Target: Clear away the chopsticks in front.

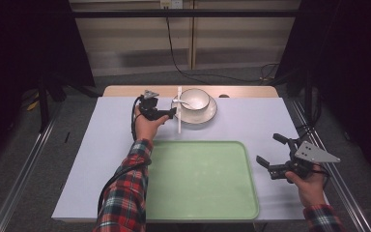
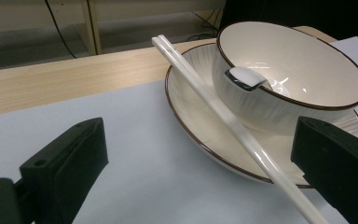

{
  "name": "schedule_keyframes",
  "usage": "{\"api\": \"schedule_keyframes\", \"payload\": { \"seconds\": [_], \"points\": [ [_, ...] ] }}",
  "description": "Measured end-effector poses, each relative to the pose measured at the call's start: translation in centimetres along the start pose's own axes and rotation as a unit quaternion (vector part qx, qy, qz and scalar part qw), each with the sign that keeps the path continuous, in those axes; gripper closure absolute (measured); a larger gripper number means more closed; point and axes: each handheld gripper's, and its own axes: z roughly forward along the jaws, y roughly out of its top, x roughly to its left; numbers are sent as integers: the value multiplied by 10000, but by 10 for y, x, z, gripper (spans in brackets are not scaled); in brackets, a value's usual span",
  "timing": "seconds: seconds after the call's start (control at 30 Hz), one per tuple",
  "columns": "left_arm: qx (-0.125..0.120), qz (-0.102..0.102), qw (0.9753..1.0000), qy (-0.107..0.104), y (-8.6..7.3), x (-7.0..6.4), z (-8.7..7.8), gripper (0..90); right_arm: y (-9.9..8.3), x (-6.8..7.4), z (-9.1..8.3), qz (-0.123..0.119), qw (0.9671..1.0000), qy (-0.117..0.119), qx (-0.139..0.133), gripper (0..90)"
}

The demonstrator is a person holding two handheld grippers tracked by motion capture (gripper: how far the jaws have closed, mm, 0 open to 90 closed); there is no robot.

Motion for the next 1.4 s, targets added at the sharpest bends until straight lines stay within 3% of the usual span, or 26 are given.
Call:
{"api": "schedule_keyframes", "payload": {
  "seconds": [0.13,0.53,0.83,1.0,1.07,1.4],
  "points": [
    [124,-36,9998,138,1,-1,7,35,0,0,0,17,10000,-12,18,7],
    [399,154,9988,222,1,-4,23,35,0,-1,1,-22,10000,13,10,10],
    [359,52,9990,243,-1,-5,27,35,0,-2,0,-33,10000,23,18,10],
    [419,133,9987,266,-1,-4,27,35,0,-2,1,-54,10000,14,12,10],
    [404,30,9989,256,-2,-5,29,35,0,-2,0,-42,10000,17,10,10],
    [470,119,9985,251,-1,-3,29,38,0,-2,0,-47,10000,15,23,10]
  ]
}}
